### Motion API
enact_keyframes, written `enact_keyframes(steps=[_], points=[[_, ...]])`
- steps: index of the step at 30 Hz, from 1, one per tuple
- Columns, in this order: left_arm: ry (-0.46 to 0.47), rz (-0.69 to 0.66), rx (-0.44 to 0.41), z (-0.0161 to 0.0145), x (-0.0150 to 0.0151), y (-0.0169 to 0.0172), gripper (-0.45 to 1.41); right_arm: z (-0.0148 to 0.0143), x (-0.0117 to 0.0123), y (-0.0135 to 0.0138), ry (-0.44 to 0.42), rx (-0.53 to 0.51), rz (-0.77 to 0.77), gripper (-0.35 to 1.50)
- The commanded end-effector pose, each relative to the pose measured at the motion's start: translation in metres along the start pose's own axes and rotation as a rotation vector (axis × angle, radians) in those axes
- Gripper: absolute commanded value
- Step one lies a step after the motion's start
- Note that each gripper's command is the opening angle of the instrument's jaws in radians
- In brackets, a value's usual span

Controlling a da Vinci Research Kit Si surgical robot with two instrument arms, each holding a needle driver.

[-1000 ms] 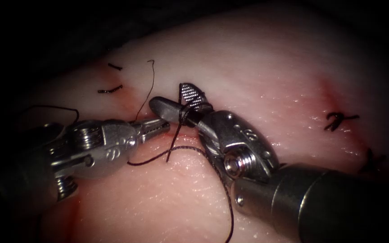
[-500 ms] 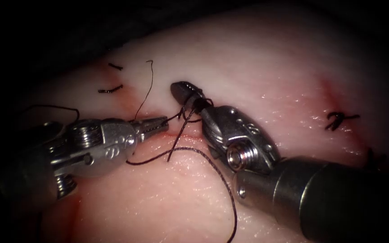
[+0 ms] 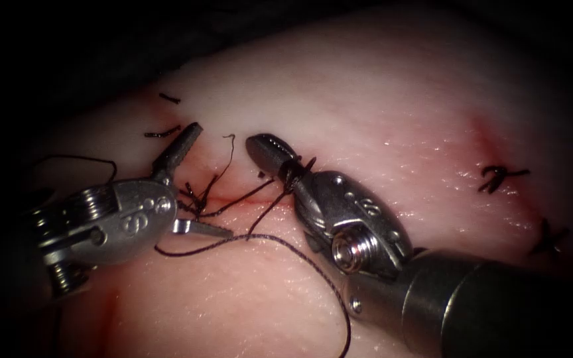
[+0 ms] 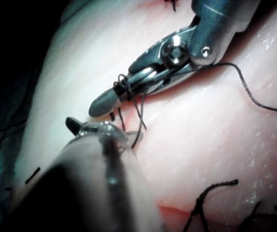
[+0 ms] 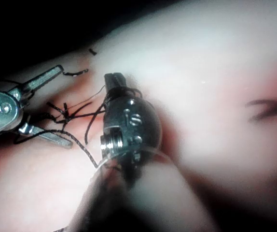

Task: Wound Closure
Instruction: To tension the knot, pull the right tool down and the left tool up.

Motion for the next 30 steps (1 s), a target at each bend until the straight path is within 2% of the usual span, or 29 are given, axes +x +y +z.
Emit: enact_keyframes(steps=[1, 2, 4, 5, 10, 13, 21, 26, 30], points=[[-0.016, -0.014, -0.022, 0.0004, 0.0004, -0.0004, 0.74, 0.0011, 0.0002, -0.0011, 0.003, 0.005, -0.004, -0.35], [-0.035, -0.078, -0.079, -0.0003, 0.0002, 0.0003, 0.61, 0.0011, 0.0001, -0.0011, 0.004, 0.004, -0.016, -0.35], [-0.033, -0.102, -0.143, -0.0009, 0.0001, 0.0007, 0.32, 0.0012, 0.0001, -0.0012, 0.004, 0.006, -0.022, -0.35], [-0.033, -0.108, -0.153, -0.0010, 0.0002, 0.0008, 0.27, 0.0012, 0.0001, -0.0012, 0.004, 0.005, -0.022, -0.35], [-0.036, -0.109, -0.153, -0.0010, 0.0003, 0.0008, -0.23, 0.0013, -0.0001, -0.0015, 0.004, 0.009, -0.028, -0.35], [-0.036, -0.117, -0.152, -0.0003, 0.0004, 0.0004, -0.43, 0.0013, -0.0002, -0.0016, 0.004, 0.011, -0.034, -0.35], [-0.030, -0.111, -0.160, 0.0006, -0.0004, -0.0012, -0.45, 0.0010, -0.0002, -0.0019, 0.002, 0.016, -0.039, -0.35], [-0.028, -0.085, -0.174, 0.0001, -0.0008, -0.0020, -0.45, 0.0009, -0.0003, -0.0019, 0.003, 0.016, -0.040, -0.35], [-0.008, -0.094, -0.139, -0.0005, -0.0002, -0.0038, -0.45, 0.0002, -0.0007, -0.0020, 0.002, 0.022, -0.043, -0.35]])
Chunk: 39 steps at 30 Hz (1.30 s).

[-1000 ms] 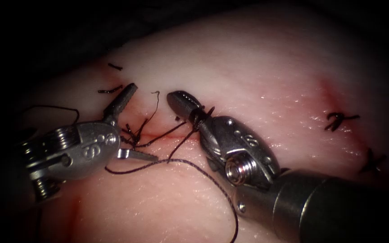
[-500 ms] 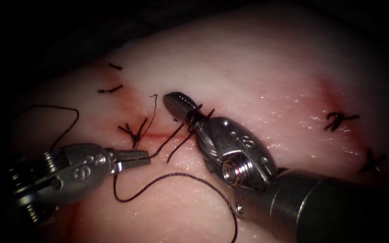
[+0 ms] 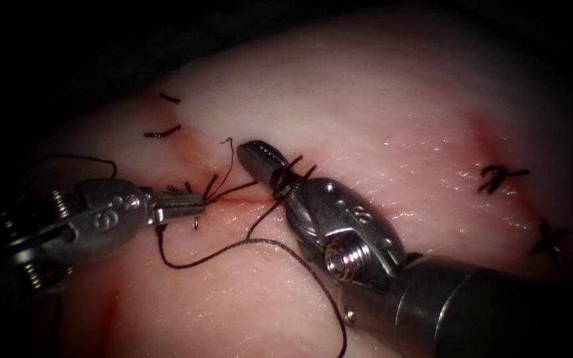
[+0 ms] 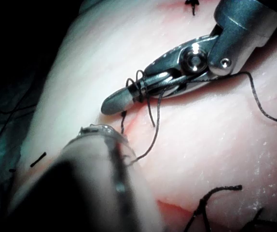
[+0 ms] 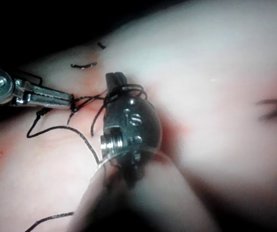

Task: Wound Closure
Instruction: To tension the knot, pull the right tool down and the left tool up.

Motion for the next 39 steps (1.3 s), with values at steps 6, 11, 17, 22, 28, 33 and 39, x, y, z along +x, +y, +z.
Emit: enact_keyframes(steps=[6, 11, 17, 22, 28, 33, 39], points=[[0.004, -0.018, 0.056, 0.0013, 0.0020, -0.0045, -0.45, -0.0023, -0.0006, -0.0022, 0.028, 0.016, 0.002, -0.35], [0.001, -0.016, 0.070, 0.0032, 0.0028, -0.0060, -0.45, -0.0064, -0.0019, -0.0034, 0.043, -0.003, -0.047, -0.35], [-0.003, -0.010, 0.070, 0.0042, 0.0040, -0.0075, -0.45, -0.0103, -0.0046, -0.0040, 0.045, -0.025, -0.112, -0.35], [0.009, 0.001, 0.078, 0.0039, 0.0053, -0.0098, -0.45, -0.0119, -0.0060, -0.0051, 0.039, -0.032, -0.158, -0.35], [0.018, 0.065, 0.099, 0.0045, 0.0072, -0.0136, -0.45, -0.0125, -0.0062, -0.0061, 0.037, -0.022, -0.164, -0.35], [0.033, 0.114, 0.104, 0.0061, 0.0078, -0.0162, -0.45, -0.0119, -0.0063, -0.0066, 0.034, -0.016, -0.182, -0.35], [0.049, 0.124, 0.131, 0.0073, 0.0075, -0.0176, -0.45, -0.0118, -0.0068, -0.0072, 0.034, 0.000, -0.195, -0.35]])
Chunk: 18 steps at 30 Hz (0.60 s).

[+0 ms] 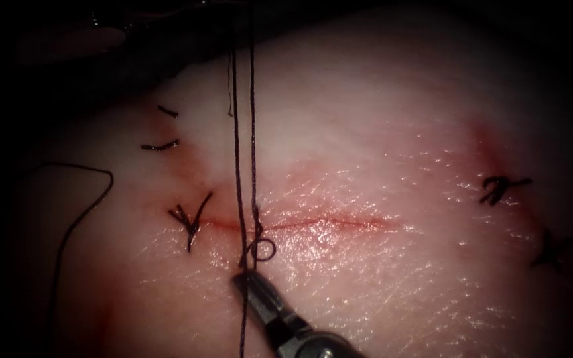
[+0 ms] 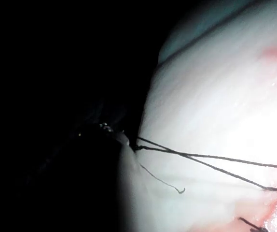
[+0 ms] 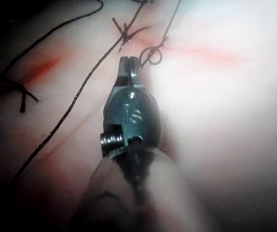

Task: Wound Closure
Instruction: To tension the knot, pull the right tool down and the left tool up.

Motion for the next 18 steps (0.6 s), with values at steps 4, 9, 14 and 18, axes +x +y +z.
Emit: enact_keyframes(steps=[4, 9, 14, 18], points=[[0.012, -0.002, 0.010, 0.0010, 0.0003, -0.0020, -0.45, 0.0007, -0.0005, -0.0017, 0.000, 0.018, -0.014, -0.35], [0.021, -0.008, 0.015, 0.0016, 0.0000, -0.0031, -0.45, -0.0006, -0.0024, -0.0033, -0.027, 0.036, -0.034, -0.35], [0.041, 0.002, 0.035, 0.0022, 0.0000, -0.0043, -0.45, -0.0019, -0.0031, -0.0044, -0.035, 0.054, -0.042, -0.35], [0.053, 0.015, 0.056, 0.0028, 0.0000, -0.0051, -0.45, -0.0030, -0.0031, -0.0052, -0.036, 0.067, -0.050, -0.35]])
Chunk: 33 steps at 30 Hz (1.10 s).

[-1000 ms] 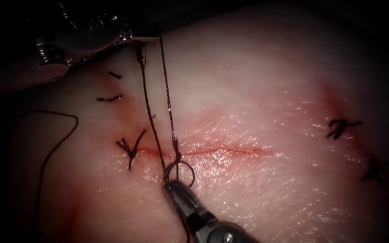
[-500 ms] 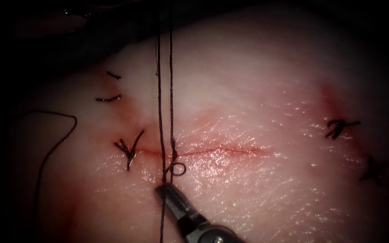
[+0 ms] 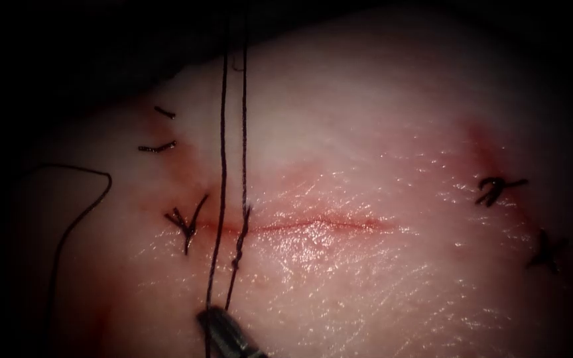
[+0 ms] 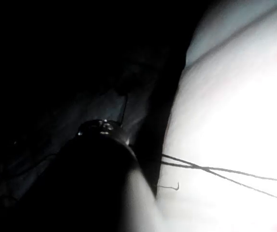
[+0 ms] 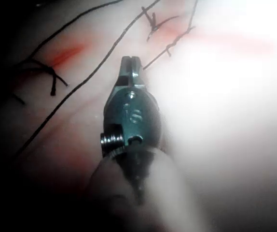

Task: Wound Closure
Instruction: To tension the knot, pull the right tool down and the left tool up.

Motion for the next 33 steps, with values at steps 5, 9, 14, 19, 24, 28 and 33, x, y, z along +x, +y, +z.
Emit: enact_keyframes(steps=[5, 9, 14, 19, 24, 28, 33], points=[[0.017, 0.008, -0.002, 0.0009, 0.0008, -0.0012, -0.45, -0.0006, -0.0002, -0.0024, -0.012, 0.021, -0.008, -0.35], [0.029, 0.013, 0.012, 0.0011, 0.0008, -0.0017, -0.45, -0.0008, -0.0001, -0.0026, -0.015, 0.027, -0.014, -0.35], [0.050, 0.016, 0.024, 0.0019, 0.0009, -0.0025, -0.45, -0.0002, 0.0003, -0.0019, -0.021, 0.020, -0.010, -0.35], [0.063, 0.032, 0.023, 0.0020, 0.0005, -0.0019, -0.45, 0.0008, 0.0011, -0.0008, -0.019, 0.013, -0.007, -0.35], [0.054, -0.150, -0.012, -0.0003, -0.0008, 0.0008, -0.45, 0.0016, 0.0013, 0.0001, -0.014, 0.007, -0.010, -0.35], [0.052, -0.376, -0.087, -0.0033, -0.0021, 0.0032, 0.27, 0.0020, 0.0007, 0.0005, -0.007, 0.005, -0.013, -0.35], [0.089, -0.531, -0.295, -0.0065, -0.0028, 0.0064, 0.44, 0.0023, 0.0004, 0.0007, -0.005, 0.005, -0.015, -0.35]])
